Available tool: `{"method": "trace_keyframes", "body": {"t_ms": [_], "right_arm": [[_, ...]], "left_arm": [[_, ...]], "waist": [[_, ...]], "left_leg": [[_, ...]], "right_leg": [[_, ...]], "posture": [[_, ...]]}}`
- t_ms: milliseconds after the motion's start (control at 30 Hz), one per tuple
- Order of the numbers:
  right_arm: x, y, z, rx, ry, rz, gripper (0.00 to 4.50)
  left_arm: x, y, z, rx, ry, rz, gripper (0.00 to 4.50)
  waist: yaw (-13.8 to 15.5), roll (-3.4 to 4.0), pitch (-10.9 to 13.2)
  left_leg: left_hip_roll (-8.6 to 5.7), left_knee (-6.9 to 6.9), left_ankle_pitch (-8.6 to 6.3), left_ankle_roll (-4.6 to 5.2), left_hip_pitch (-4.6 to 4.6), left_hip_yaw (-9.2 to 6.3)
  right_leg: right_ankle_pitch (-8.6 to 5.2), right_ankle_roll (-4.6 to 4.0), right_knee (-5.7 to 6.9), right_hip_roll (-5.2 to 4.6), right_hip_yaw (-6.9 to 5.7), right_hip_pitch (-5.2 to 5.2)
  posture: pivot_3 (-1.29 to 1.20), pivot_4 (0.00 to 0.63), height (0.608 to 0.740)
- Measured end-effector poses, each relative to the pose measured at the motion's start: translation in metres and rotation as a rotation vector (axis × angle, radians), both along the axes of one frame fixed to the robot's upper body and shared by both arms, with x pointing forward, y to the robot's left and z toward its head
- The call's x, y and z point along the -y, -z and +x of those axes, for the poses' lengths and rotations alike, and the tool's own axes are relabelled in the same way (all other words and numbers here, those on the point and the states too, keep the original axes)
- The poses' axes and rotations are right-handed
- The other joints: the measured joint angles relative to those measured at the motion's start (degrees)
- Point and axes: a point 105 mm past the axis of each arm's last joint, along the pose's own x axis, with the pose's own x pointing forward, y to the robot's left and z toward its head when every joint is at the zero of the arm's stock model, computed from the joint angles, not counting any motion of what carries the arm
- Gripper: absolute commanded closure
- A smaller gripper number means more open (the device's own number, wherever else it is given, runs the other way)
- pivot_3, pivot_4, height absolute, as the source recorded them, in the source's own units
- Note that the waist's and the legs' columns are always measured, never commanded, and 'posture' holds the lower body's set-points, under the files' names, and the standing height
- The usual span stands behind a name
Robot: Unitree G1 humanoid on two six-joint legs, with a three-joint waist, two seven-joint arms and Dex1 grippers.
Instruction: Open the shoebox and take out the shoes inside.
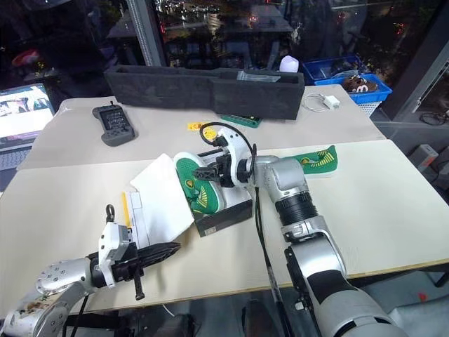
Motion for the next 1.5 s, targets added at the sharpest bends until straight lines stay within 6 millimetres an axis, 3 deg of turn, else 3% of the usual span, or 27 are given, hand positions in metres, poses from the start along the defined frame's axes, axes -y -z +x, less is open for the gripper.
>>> {"method": "trace_keyframes", "body": {"t_ms": [100, 133, 300, 567, 733, 867, 1000, 1133, 1233, 1300, 1400, 1500], "right_arm": [[-0.003, 0.003, 0.0, 0.0, -0.006, -0.014, 1.79], [-0.003, 0.003, 0.001, -0.002, -0.006, -0.014, 2.31], [-0.002, 0.001, 0.003, 0.005, 0.0, -0.017, 3.91], [0.001, -0.011, 0.005, -0.017, 0.017, 0.047, 3.96], [0.011, -0.064, 0.012, -0.037, 0.081, 0.311, 3.96], [0.026, -0.083, 0.012, -0.026, 0.115, 0.367, 3.96], [0.055, -0.104, 0.004, 0.073, 0.12, 0.281, 3.96], [0.108, -0.134, -0.013, 0.272, 0.129, 0.057, 3.96], [0.129, -0.13, -0.019, 0.324, 0.119, -0.096, 3.96], [0.147, -0.113, -0.02, 0.338, 0.11, -0.244, 3.96], [0.188, -0.067, -0.024, 0.352, 0.049, -0.621, 3.96], [0.21, -0.032, -0.024, 0.319, -0.03, -0.836, 3.96]], "left_arm": [[0.001, 0.0, 0.001, -0.004, 0.001, 0.001, 4.5], [0.002, 0.0, 0.001, -0.005, 0.002, 0.001, 4.5], [0.002, 0.0, 0.001, -0.008, 0.002, 0.001, 4.5], [0.002, 0.0, 0.001, -0.008, 0.002, 0.001, 4.5], [0.002, -0.001, 0.001, -0.013, 0.0, 0.002, 4.5], [0.004, -0.002, 0.001, -0.011, 0.001, 0.003, 4.5], [0.005, -0.003, 0.002, -0.009, 0.005, 0.003, 4.5], [0.007, -0.002, 0.002, -0.017, 0.008, 0.004, 4.5], [0.008, -0.004, 0.002, -0.012, 0.011, 0.002, 4.5], [0.01, -0.006, 0.002, -0.005, 0.016, 0.0, 4.5], [0.013, -0.009, 0.001, 0.007, 0.018, -0.004, 4.5], [0.013, -0.01, 0.002, 0.0, 0.016, -0.009, 4.5]], "waist": [[0.0, 0.0, 0.0], [0.0, 0.0, 0.0], [0.0, 0.0, 0.0], [0.1, 0.0, 0.0], [0.1, 0.0, 0.0], [0.1, 0.01, 0.0], [0.5, 0.08, 0.1], [1.4, 0.16, 0.1], [1.4, 0.16, 0.1], [1.3, 0.16, 0.1], [1.6, 0.19, 0.2], [1.2, 0.19, 0.2]], "left_leg": [[0.0, 0.0, 0.0, 0.0, 0.02, 0.0], [0.01, 0.0, 0.0, 0.0, 0.02, 0.0], [0.0, 0.0, 0.0, 0.0, 0.0, 0.0], [0.0, 0.0, 0.0, 0.0, -0.03, 0.0], [0.0, 0.0, 0.0, 0.0, -0.04, -0.01], [-0.01, 0.0, 0.0, 0.0, -0.07, -0.01], [-0.05, 0.0, 0.0, 0.0, -0.14, -0.02], [-0.06, -0.01, -0.04, 0.06, -0.12, 0.01], [-0.05, -0.01, -0.05, 0.07, -0.07, 0.04], [-0.06, 0.0, -0.04, 0.07, -0.05, 0.09], [-0.07, 0.01, -0.04, 0.07, -0.06, 0.1], [-0.07, 0.01, -0.04, 0.07, -0.08, 0.18]], "right_leg": [[0.0, 0.0, 0.02, 0.01, 0.0, -0.01], [0.0, 0.0, 0.02, 0.01, 0.0, 0.0], [0.0, 0.0, 0.01, 0.0, 0.0, -0.01], [0.0, 0.0, 0.02, 0.0, 0.0, -0.03], [0.0, -0.01, 0.01, 0.0, -0.01, -0.03], [0.0, -0.01, -0.01, -0.01, -0.01, -0.03], [0.0, 0.0, -0.05, -0.04, -0.01, -0.08], [-0.02, 0.03, -0.21, -0.07, -0.02, -0.02], [-0.02, 0.04, -0.25, -0.06, -0.01, 0.01], [0.0, 0.06, -0.26, -0.06, 0.05, 0.03], [0.04, 0.12, -0.39, -0.09, 0.03, 0.05], [0.1, 0.18, -0.48, -0.1, 0.09, 0.05]], "posture": [[0.0, 0.15, 0.72], [0.0, 0.15, 0.72], [0.0, 0.15, 0.72], [0.0, 0.15, 0.72], [0.0, 0.15, 0.72], [0.0, 0.15, 0.72], [0.0, 0.15, 0.72], [0.0, 0.15, 0.72], [0.0, 0.15, 0.72], [0.0, 0.15, 0.72], [0.0, 0.15, 0.72], [0.0, 0.15, 0.72]]}}
